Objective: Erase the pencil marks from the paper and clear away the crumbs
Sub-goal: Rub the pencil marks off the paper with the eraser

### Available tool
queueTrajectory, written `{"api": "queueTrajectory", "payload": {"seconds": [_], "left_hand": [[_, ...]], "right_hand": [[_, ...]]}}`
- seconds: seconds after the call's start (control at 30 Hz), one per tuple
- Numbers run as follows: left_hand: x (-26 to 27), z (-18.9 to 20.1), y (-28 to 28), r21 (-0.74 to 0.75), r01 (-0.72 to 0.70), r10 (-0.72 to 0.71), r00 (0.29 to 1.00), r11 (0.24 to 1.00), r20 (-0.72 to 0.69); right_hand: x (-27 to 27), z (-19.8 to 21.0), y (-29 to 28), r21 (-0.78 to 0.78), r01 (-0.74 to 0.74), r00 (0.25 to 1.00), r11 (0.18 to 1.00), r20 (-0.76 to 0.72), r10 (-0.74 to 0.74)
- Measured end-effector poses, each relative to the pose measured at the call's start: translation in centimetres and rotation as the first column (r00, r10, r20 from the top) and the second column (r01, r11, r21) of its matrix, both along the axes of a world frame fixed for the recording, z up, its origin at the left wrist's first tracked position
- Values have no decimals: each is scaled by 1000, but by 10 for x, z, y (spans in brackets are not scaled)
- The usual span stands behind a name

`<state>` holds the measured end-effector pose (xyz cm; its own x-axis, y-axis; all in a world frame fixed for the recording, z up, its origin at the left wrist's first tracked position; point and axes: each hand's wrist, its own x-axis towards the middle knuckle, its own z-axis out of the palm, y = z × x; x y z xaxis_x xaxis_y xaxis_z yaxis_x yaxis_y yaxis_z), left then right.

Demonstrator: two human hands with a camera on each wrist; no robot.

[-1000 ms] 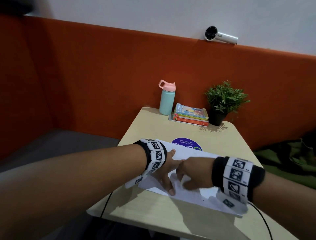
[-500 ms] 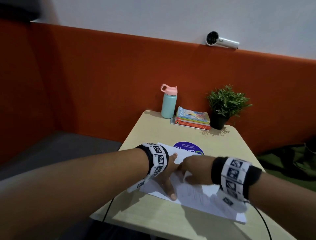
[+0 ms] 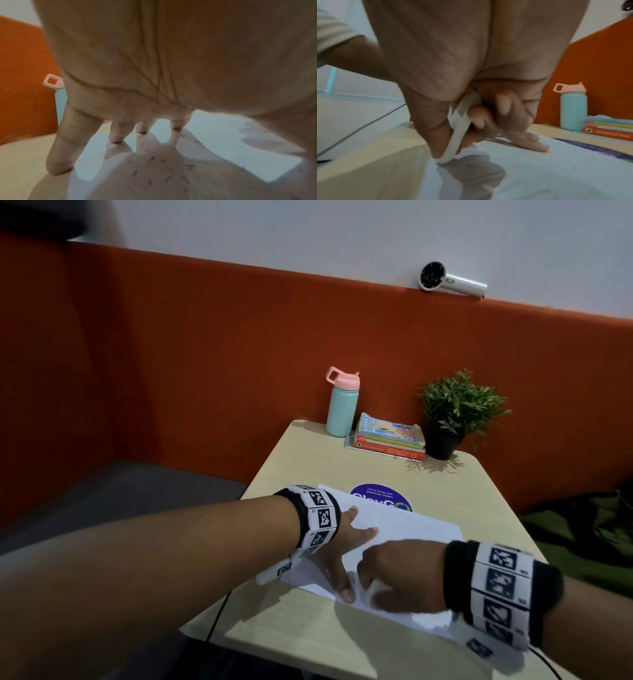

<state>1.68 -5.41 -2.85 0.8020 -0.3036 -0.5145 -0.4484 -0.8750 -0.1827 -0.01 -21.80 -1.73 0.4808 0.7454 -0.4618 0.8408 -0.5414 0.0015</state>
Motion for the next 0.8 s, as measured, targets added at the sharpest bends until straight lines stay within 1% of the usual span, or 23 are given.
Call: {"api": "queueTrajectory", "payload": {"seconds": [0.03, 0.1, 0.17, 0.2, 0.3, 0.33, 0.37, 0.43, 0.5, 0.63, 0.67, 0.73, 0.8], "left_hand": [[1, 0, 0, -3, 2, -2, 1000, 1000, -4], [3, -2, 0, 4, -5, 5, 1000, 1000, -16], [4, -2, 1, 11, -21, 21, 1000, 1000, -20], [5, -2, 1, 7, -18, 18, 1000, 1000, -15], [1, 1, 0, -4, -11, 11, 1000, 1000, -15], [0, 1, -1, -3, -14, 14, 1000, 1000, -13], [-1, 2, -1, -1, -13, 13, 1000, 1000, -7], [0, 1, -1, -1, -1, 1, 1000, 1000, 4], [0, 0, -2, 10, 9, -9, 1000, 1000, 17], [-1, 3, -3, 22, 9, -9, 1000, 1000, 19], [-1, 3, -3, 10, 18, -19, 1000, 1000, 13], [1, 4, -2, -4, 30, -30, 1000, 1000, -3], [4, 5, -3, 12, 20, -20, 1000, 1000, -15]], "right_hand": [[8, 3, -2, 0, 18, 1000, 1000, 24, -18], [33, 11, -10, 9, 116, 986, 993, 121, -116], [43, 13, -15, 26, 135, 974, 991, 178, -137], [38, 11, -13, 25, 114, 978, 993, 176, -116], [0, 3, -1, -14, 19, 999, 1000, 34, -18], [-4, 2, 0, -27, -5, 1000, 1000, 10, 5], [-2, 3, 0, -27, 0, 1000, 1000, 15, 1], [15, 9, -1, -14, 75, 996, 997, 53, -74], [26, 11, -2, -10, 119, 992, 993, 48, -118], [19, 6, 0, 35, 66, 998, 997, -3, -66], [20, 8, -1, 50, 65, 998, 997, 19, -66], [32, 14, -4, 65, 111, 991, 992, 70, -115], [45, 16, -9, 53, 144, 983, 988, 105, -149]]}}
